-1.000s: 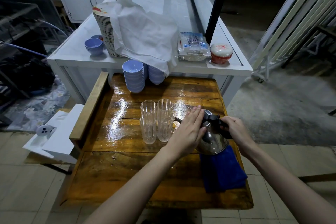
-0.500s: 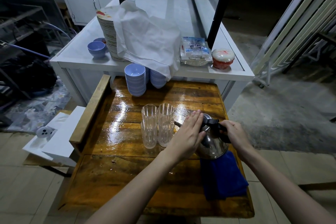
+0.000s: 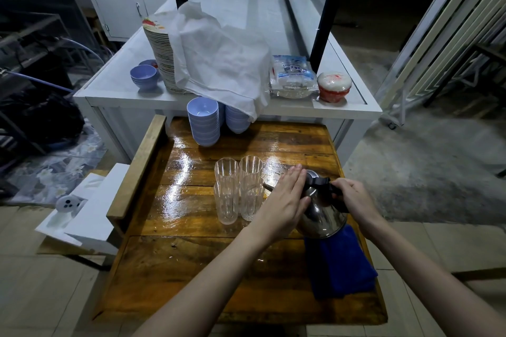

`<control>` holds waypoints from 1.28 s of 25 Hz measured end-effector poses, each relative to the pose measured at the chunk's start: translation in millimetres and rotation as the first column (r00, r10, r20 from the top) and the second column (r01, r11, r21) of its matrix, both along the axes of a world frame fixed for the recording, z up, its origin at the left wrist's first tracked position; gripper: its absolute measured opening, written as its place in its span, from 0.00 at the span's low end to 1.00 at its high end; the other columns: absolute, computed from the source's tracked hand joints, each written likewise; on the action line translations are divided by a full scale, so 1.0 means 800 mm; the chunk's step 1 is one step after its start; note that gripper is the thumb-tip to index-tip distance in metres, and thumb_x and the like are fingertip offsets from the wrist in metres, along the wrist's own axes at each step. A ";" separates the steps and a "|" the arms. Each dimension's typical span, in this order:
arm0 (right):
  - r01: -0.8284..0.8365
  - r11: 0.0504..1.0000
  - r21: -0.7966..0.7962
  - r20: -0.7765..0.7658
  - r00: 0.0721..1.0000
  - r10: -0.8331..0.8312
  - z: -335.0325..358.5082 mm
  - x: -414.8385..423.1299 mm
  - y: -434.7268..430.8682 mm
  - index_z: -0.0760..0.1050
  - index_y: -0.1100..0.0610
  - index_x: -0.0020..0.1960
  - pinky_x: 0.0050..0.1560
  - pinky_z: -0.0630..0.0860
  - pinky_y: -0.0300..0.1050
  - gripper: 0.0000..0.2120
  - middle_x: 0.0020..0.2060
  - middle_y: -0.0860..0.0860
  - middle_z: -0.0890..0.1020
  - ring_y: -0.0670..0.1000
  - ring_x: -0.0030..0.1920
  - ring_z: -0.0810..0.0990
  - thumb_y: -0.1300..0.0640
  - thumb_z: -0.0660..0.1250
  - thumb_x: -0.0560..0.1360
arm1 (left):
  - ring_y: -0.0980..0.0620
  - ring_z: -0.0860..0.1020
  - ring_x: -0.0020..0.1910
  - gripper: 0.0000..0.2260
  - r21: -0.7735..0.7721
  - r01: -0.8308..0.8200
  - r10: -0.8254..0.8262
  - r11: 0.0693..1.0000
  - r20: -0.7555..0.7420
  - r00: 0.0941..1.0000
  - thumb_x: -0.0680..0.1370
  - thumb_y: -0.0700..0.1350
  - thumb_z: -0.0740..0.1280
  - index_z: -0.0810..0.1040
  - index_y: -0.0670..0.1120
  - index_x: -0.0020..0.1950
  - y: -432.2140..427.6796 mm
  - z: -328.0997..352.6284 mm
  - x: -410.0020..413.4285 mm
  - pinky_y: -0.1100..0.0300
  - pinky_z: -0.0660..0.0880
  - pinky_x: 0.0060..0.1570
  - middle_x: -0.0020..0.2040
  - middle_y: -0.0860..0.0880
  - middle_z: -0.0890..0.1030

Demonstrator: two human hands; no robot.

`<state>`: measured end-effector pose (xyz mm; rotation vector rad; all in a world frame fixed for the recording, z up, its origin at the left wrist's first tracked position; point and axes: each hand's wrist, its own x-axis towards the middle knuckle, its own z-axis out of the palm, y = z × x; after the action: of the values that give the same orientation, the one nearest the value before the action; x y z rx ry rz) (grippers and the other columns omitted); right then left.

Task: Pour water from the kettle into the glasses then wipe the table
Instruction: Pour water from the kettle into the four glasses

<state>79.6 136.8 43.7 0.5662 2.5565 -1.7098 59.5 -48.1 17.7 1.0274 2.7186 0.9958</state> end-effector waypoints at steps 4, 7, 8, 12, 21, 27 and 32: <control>-0.013 1.000 0.003 -0.009 1.000 0.013 0.002 0.000 -0.003 0.75 0.58 0.36 0.38 0.71 0.47 0.16 0.32 0.54 0.77 0.52 0.36 0.75 0.55 0.60 0.80 | 0.53 0.42 0.78 0.27 0.003 0.000 0.000 1.000 0.012 1.000 0.83 0.50 0.51 0.46 0.43 0.79 -0.002 0.002 0.001 0.59 0.40 0.76 0.80 0.45 0.46; -0.016 1.000 0.008 -0.014 1.000 0.016 0.003 0.001 -0.005 0.75 0.58 0.36 0.38 0.70 0.46 0.16 0.31 0.53 0.77 0.51 0.36 0.75 0.56 0.60 0.80 | 0.52 0.42 0.78 0.27 0.000 0.001 -0.001 1.000 0.014 1.000 0.84 0.50 0.51 0.45 0.43 0.79 -0.004 0.001 0.002 0.57 0.42 0.77 0.80 0.45 0.46; -0.013 1.000 0.011 -0.014 1.000 0.013 0.004 0.002 -0.006 0.75 0.58 0.36 0.38 0.70 0.47 0.16 0.31 0.53 0.77 0.51 0.36 0.75 0.56 0.60 0.80 | 0.52 0.42 0.78 0.27 0.000 0.000 0.000 1.000 0.012 1.000 0.84 0.50 0.51 0.45 0.43 0.79 -0.004 0.001 0.002 0.56 0.42 0.77 0.80 0.45 0.46; 0.029 0.999 -0.038 -0.016 0.999 -0.030 0.002 0.005 -0.008 0.76 0.59 0.36 0.38 0.71 0.48 0.15 0.32 0.54 0.78 0.53 0.37 0.76 0.56 0.60 0.80 | 0.53 0.42 0.78 0.27 -0.008 0.004 -0.004 1.000 0.014 1.000 0.84 0.50 0.51 0.46 0.43 0.79 -0.004 0.005 0.001 0.57 0.42 0.77 0.80 0.45 0.46; 0.110 0.982 -0.156 -0.062 0.991 -0.121 0.009 0.006 -0.020 0.78 0.58 0.37 0.38 0.73 0.46 0.14 0.34 0.53 0.80 0.52 0.39 0.78 0.58 0.60 0.79 | 0.51 0.44 0.79 0.27 -0.027 0.008 -0.009 1.000 -0.023 1.000 0.83 0.51 0.51 0.47 0.42 0.79 -0.006 0.023 -0.005 0.55 0.43 0.77 0.80 0.44 0.48; 0.011 0.996 -0.086 -0.097 0.995 -0.019 0.022 -0.014 -0.032 0.78 0.58 0.38 0.38 0.74 0.47 0.15 0.34 0.54 0.80 0.52 0.38 0.78 0.57 0.60 0.79 | 0.53 0.43 0.78 0.27 0.006 -0.069 0.069 0.998 -0.073 0.995 0.83 0.52 0.50 0.46 0.44 0.79 -0.025 0.024 -0.003 0.59 0.41 0.76 0.80 0.45 0.46; -0.071 0.997 -0.006 -0.080 0.994 0.070 0.019 -0.031 -0.040 0.79 0.62 0.39 0.41 0.75 0.54 0.16 0.37 0.60 0.82 0.60 0.41 0.80 0.53 0.61 0.78 | 0.56 0.42 0.78 0.27 0.037 -0.143 0.143 0.989 -0.022 0.989 0.83 0.53 0.50 0.45 0.47 0.79 -0.041 0.021 0.001 0.56 0.44 0.77 0.80 0.48 0.46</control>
<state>54.8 104.6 58.6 0.4102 2.5870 -1.7547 60.7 -80.6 34.2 0.8649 2.8386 1.0625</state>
